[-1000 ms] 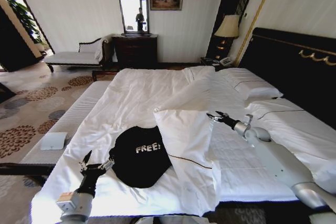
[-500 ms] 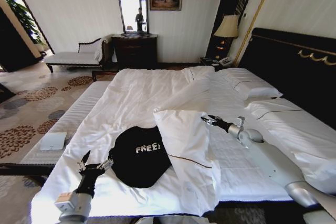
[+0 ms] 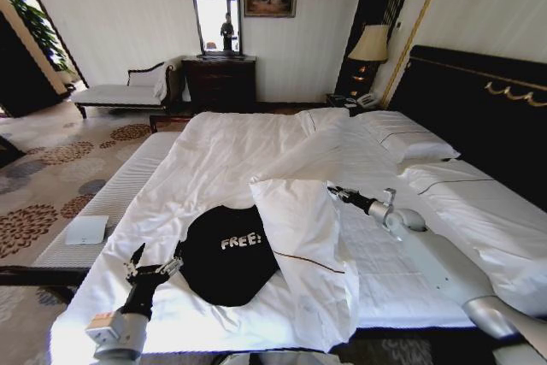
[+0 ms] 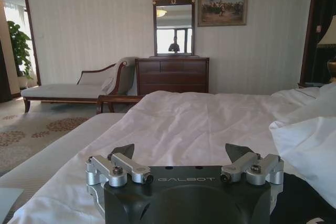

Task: Fold the clothes on the bed.

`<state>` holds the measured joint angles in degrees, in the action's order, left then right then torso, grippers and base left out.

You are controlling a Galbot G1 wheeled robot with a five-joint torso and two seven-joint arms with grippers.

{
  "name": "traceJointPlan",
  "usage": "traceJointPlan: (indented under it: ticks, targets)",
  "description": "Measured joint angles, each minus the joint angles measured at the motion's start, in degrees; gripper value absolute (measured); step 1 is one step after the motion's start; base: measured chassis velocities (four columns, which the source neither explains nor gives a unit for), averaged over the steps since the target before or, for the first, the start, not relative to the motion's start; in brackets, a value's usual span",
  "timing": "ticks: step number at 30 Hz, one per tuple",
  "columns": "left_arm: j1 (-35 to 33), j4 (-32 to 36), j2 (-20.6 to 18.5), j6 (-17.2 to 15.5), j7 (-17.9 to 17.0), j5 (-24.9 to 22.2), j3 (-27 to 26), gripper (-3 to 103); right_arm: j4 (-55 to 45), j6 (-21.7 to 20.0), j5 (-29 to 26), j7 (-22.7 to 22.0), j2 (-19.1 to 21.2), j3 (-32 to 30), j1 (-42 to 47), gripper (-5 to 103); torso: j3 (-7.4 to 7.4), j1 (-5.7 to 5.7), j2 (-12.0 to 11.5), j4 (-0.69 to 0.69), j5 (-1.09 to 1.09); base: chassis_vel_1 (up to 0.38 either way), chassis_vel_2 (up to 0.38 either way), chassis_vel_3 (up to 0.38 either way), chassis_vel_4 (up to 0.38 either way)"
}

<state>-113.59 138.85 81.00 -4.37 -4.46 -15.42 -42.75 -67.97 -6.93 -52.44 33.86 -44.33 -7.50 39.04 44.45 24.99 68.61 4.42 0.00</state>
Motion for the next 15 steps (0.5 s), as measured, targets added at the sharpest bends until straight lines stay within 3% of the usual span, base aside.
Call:
traceJointPlan:
  ticks: [3,15]
  targets:
    - [0.02,0.00,-0.03,0.00,0.00,-0.05,0.00,99,-1.06,-0.01,0.00,-0.17,0.30,-0.51,0.90,2,0.00,0.00,0.00,0.00,0.00,0.000,0.000,0.000,0.000]
    - [0.21,0.23,0.12,-0.06,-0.19,0.02,-0.35,99,-6.06,-0.58,-0.73,-1.73,1.80,-3.89,5.44,0,0.00,0.00,0.00,0.00,0.00,0.000,0.000,0.000,0.000]
